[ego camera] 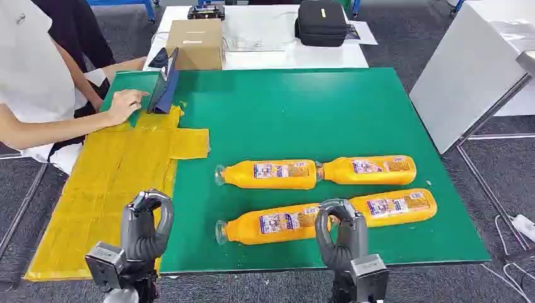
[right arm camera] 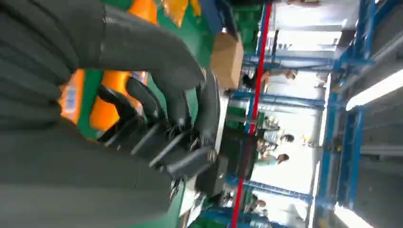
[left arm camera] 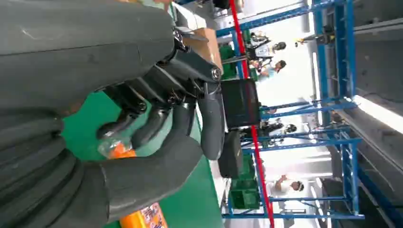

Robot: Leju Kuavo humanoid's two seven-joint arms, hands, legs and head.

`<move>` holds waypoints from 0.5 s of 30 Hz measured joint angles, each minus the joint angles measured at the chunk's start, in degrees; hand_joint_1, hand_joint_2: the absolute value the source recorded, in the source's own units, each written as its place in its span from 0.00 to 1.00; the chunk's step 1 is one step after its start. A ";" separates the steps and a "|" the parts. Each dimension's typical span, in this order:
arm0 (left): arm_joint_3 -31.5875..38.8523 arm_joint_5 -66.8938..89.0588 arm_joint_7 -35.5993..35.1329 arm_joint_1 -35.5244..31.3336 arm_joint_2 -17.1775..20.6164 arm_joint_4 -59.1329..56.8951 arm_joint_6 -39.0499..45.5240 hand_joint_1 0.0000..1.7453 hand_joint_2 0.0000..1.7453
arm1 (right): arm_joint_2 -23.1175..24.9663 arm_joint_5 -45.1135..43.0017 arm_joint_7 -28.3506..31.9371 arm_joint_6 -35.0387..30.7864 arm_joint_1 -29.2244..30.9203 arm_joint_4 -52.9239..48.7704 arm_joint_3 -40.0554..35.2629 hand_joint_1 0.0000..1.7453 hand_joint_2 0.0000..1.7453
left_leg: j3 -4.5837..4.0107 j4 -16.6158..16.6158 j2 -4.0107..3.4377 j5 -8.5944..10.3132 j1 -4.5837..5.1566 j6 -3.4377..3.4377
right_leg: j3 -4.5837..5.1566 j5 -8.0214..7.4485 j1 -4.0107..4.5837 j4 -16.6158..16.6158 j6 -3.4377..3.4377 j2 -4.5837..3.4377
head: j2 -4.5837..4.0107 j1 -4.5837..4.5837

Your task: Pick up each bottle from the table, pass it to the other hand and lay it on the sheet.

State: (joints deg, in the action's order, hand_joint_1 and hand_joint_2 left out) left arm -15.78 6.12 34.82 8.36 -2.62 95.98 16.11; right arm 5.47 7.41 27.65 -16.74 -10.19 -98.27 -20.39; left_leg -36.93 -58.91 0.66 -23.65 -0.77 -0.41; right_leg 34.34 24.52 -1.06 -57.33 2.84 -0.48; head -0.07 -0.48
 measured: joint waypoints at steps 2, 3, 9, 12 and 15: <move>0.57 0.24 0.07 0.04 0.00 0.41 -0.07 1.00 1.00 | 0.33 -0.31 0.00 -0.50 0.46 0.31 -0.39 1.00 1.00 | -0.02 0.00 -0.02 0.00 0.00 0.00 | -0.05 0.00 -0.01 0.00 0.00 0.00 | 0.00 0.00; 0.74 0.53 0.13 0.03 0.00 0.44 -0.11 1.00 1.00 | 0.37 -0.48 0.02 -0.74 0.57 0.37 -0.55 0.69 1.00 | -0.02 0.00 -0.03 -0.01 0.00 -0.01 | -0.05 -0.01 -0.04 0.00 0.00 0.00 | 0.00 0.00; 1.70 1.66 -0.55 0.01 -0.02 0.44 -0.17 0.00 1.00 | 0.37 4.27 -1.51 -4.42 1.47 0.41 -0.72 0.00 1.00 | -0.05 0.00 -0.03 -0.03 0.06 -0.02 | -0.03 -0.01 -0.10 0.01 0.01 -0.01 | 0.00 0.00; 2.27 1.92 -1.38 0.00 -0.09 0.44 -0.83 0.00 1.00 | -0.39 16.00 -7.90 -6.97 3.06 1.05 -0.98 0.00 1.00 | -0.05 0.00 -0.05 -0.03 0.06 -0.01 | -0.02 -0.02 -0.08 0.00 0.01 -0.01 | 0.00 -0.02; 3.04 1.95 -2.23 -0.03 -0.11 0.44 -2.75 0.00 1.00 | -2.27 28.94 -14.17 -8.24 6.01 2.38 -1.09 0.00 1.00 | -0.05 0.00 -0.04 0.00 0.06 -0.02 | -0.03 -0.05 -0.07 0.00 0.00 -0.01 | 0.00 0.00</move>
State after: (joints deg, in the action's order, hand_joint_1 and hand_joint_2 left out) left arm -12.74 8.07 32.59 8.34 -2.73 96.41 13.36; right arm 3.20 36.35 13.47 -24.98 -4.18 -95.89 -21.49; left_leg -36.98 -58.91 0.61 -23.65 -0.71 -0.43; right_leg 34.31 24.47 -1.13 -57.32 2.84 -0.49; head -0.07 -0.48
